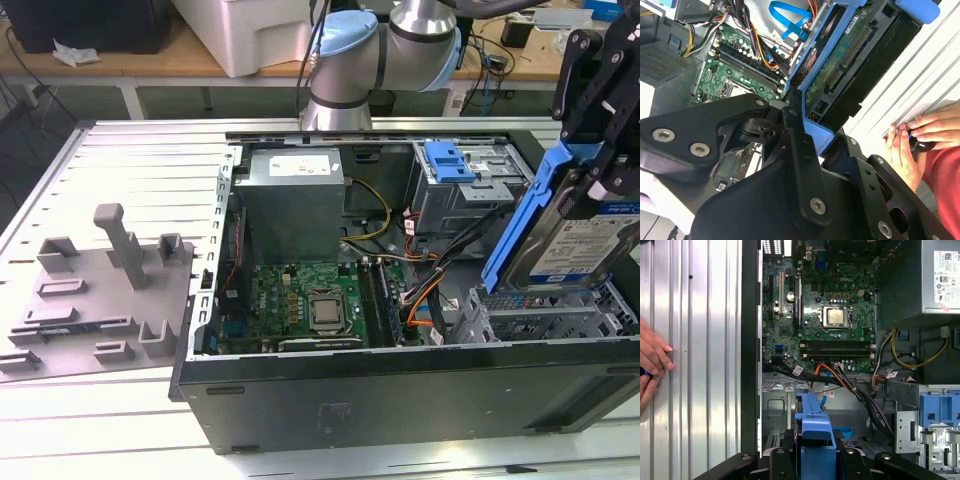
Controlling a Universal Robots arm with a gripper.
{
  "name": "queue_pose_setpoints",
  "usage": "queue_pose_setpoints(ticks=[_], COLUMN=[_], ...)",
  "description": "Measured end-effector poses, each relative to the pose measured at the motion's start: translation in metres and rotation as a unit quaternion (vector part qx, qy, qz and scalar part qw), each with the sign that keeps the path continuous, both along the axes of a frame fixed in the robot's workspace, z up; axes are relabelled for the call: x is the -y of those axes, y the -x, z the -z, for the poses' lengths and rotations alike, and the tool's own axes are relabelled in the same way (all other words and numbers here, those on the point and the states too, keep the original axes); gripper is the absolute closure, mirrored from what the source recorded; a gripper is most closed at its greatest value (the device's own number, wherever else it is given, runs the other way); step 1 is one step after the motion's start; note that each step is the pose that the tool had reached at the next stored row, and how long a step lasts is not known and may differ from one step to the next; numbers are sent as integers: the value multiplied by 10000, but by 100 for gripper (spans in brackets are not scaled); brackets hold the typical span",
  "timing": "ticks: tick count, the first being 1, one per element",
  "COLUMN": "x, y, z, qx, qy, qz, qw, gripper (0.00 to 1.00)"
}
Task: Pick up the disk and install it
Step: 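Pick up the disk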
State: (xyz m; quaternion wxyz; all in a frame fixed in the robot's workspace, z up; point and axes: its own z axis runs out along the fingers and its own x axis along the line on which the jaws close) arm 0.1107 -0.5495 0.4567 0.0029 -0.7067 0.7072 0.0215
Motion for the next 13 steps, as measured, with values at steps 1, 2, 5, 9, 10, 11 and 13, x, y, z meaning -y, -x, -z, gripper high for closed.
queue_pose_setpoints(ticks=[1, 2, 5, 9, 10, 11, 13], x=[0, 0, 0, 0, 0, 0, 0], y=[0, 0, -1, -1, -1, -1, -8], z=[4, 13, 28, 52, 57, 63, 69], qx=[0, 0, 0, 0, 0, 0, 0], qy=[-2, -6, -8, -8, -9, -8, -8], qz=[0, 0, 0, 0, 0, 0, 0], qw=[10000, 10000, 10000, 10000, 10000, 10000, 10000], gripper=[63, 63, 63, 63, 63, 63, 63])
